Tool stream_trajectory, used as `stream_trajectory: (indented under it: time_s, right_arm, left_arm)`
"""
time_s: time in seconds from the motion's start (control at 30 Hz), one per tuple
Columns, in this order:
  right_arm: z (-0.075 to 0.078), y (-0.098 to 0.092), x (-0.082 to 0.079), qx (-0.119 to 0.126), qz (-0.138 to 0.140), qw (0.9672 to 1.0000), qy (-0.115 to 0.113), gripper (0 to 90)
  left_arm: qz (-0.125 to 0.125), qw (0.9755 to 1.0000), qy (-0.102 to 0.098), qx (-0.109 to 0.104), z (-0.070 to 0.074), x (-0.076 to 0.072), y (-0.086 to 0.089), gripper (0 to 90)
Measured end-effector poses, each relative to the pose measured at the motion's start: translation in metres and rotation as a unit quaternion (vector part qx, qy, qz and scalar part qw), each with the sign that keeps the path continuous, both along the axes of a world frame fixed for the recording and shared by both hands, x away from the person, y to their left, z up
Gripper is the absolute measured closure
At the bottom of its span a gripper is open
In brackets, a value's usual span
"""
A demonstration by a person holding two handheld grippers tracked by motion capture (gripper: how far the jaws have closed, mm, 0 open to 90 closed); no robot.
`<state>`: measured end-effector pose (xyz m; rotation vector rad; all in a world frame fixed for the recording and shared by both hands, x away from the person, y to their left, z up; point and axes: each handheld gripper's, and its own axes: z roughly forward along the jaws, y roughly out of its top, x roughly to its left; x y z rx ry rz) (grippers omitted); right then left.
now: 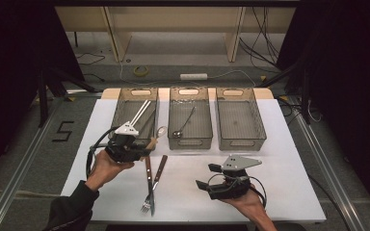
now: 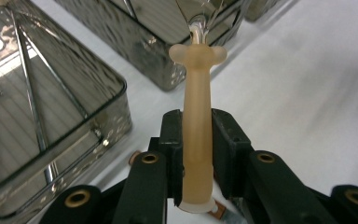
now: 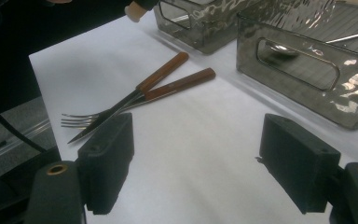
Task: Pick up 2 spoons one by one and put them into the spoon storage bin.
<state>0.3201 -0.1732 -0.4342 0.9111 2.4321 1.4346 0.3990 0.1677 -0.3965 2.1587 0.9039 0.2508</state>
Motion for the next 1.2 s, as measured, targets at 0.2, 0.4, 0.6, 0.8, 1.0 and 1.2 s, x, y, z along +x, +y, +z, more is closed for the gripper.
stream_trajectory:
  time_s: [0.2,0.4,0.6,0.8,1.0,1.2]
  right_arm:
    - [0.0,-0.001,0.0,0.001,-0.001,1.0,0.0,27.1]
    - [0.0,-0.002,0.0,-0.001,-0.002,1.0,0.0,27.1]
    - [0.0,-0.002,0.0,-0.001,-0.003,1.0,0.0,27.1]
    - [0.0,-0.002,-0.001,-0.002,-0.002,1.0,-0.002,27.1]
    - [0.0,-0.003,-0.001,0.0,-0.003,1.0,-0.002,27.1]
    - [0.0,-0.004,-0.001,0.001,-0.001,1.0,-0.003,27.1]
  left_arm:
    - [0.004,0.9998,-0.008,-0.015,0.009,0.016,-0.011,74.7]
    - [0.018,0.9993,-0.008,-0.033,0.014,0.034,-0.019,74.7]
    - [0.03,0.9986,-0.002,-0.044,0.018,0.053,-0.027,74.7]
    - [0.04,0.9977,0.009,-0.054,0.016,0.069,-0.037,74.6]
    - [0.044,0.9976,0.006,-0.052,0.017,0.084,-0.05,74.7]
    - [0.057,0.9959,0.013,-0.069,0.016,0.099,-0.063,74.6]
